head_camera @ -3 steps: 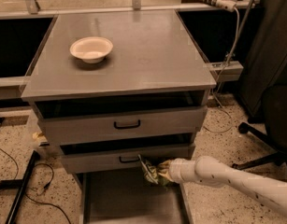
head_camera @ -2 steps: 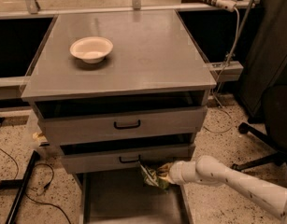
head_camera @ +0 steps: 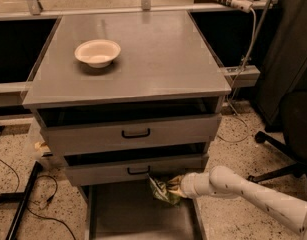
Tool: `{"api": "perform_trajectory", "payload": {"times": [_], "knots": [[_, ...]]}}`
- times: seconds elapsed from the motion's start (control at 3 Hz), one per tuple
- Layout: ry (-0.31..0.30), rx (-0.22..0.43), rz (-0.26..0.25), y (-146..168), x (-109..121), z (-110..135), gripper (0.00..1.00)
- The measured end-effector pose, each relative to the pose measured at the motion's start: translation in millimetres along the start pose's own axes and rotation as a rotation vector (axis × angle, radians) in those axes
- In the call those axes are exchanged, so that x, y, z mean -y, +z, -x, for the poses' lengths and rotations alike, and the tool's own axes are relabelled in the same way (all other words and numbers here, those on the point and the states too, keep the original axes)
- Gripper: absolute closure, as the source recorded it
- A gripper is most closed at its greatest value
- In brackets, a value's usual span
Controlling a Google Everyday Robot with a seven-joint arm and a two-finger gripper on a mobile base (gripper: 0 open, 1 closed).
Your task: Place green jalapeno chip bag into bottom drawer
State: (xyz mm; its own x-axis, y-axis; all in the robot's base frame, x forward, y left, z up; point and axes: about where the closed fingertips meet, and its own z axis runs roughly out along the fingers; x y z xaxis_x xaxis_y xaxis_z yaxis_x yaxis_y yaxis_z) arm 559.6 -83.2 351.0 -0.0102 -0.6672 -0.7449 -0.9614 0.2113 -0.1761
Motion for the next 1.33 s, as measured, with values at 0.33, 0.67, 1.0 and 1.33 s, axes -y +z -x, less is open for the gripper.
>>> {"api": "perform_trajectory", "payload": {"times": [0.33, 0.67, 1.0, 1.33], "knots": [[0.035, -0.012, -0.002, 22.4, -9.0, -14.3, 1.0], [0.083, -0.055, -0.014, 65.6, -25.0, -47.7, 1.0], [0.074, -0.092, -0.027, 101.9, -42.7, -74.6, 1.0], [0.067, -0.118, -0.065, 124.4, -52.3, -94.5, 1.0]]}}
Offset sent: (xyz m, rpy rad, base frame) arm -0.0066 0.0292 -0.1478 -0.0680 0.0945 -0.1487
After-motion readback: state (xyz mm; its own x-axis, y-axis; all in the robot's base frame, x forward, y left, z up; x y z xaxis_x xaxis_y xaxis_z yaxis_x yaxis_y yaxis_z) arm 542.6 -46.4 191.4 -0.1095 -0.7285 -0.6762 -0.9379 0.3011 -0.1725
